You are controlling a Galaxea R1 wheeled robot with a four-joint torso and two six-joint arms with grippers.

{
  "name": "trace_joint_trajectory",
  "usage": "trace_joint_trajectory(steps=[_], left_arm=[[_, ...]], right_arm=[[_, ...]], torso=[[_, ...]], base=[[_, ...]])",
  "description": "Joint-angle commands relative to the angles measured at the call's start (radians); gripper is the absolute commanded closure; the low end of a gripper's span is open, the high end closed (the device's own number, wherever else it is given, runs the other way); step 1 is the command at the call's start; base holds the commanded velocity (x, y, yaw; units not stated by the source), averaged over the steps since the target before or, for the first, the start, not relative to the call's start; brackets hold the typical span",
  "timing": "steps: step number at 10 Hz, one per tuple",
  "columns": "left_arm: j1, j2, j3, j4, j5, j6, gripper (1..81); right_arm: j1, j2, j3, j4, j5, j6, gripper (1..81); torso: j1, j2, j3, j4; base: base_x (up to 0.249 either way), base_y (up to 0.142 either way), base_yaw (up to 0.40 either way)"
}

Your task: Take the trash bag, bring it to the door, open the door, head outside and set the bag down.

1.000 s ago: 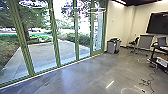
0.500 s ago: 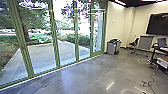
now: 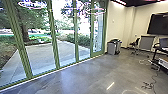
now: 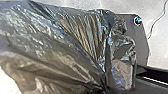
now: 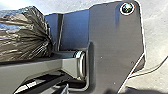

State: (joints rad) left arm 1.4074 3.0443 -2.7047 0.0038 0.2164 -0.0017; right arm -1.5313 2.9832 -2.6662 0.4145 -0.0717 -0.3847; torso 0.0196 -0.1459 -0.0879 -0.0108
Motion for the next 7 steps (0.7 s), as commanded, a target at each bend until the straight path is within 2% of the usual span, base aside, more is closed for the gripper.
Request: trace_joint_trajectory(steps=[1, 7], left_arm=[[-0.072, 0.001, 0.002, 0.001, 0.064, 0.000, 81.1], [-0.072, 0.001, 0.002, 0.001, 0.064, 0.000, 81.1]], right_arm=[[0.055, 0.001, -0.001, -0.002, -0.066, -0.003, 1.0], [0.056, 0.006, -0.001, -0.003, -0.066, -0.003, 1.0]], torso=[[0.000, 0.000, 0.000, 0.000], [0.000, 0.000, 0.000, 0.000]], base=[[0.130, 0.000, 0.000], [0.130, 0.000, 0.000]])
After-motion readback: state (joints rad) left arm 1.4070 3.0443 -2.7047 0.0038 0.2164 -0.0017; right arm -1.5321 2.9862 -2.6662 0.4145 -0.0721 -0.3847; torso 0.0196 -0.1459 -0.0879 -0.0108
